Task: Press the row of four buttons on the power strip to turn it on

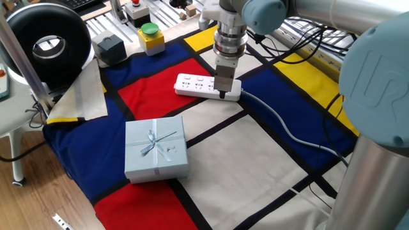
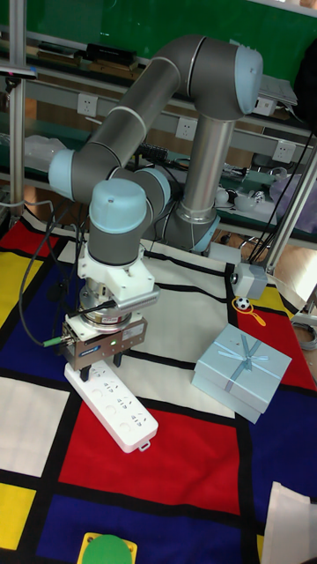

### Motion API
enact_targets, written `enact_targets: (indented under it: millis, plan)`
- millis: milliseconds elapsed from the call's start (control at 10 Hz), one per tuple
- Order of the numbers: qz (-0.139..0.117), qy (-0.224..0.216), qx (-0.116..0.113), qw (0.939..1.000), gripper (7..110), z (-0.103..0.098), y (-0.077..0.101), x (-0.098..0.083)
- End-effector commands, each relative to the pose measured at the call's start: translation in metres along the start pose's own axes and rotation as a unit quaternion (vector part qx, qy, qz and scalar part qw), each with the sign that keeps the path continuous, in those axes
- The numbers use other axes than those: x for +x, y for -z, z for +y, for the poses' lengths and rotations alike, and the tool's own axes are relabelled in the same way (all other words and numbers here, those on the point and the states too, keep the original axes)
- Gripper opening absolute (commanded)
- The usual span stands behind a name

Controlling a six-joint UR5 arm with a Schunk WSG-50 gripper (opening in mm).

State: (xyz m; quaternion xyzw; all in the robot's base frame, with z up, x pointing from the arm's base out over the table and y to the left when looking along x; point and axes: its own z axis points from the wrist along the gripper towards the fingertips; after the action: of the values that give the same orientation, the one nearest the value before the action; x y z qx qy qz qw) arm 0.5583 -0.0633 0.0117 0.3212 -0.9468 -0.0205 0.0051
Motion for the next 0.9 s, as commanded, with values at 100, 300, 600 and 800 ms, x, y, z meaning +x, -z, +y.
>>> enact_targets:
  millis: [100, 300, 600, 800]
  plan:
    - [-0.004, -0.005, -0.002, 1.0, 66, 0.001, -0.0003, -0.0027]
    - [-0.003, -0.007, 0.0, 1.0, 66, 0.0025, 0.0005, -0.0032]
    - [-0.005, -0.007, -0.002, 1.0, 66, 0.0026, 0.0001, -0.0032]
    - [-0.007, -0.001, -0.006, 1.0, 66, 0.0003, 0.0039, -0.0013]
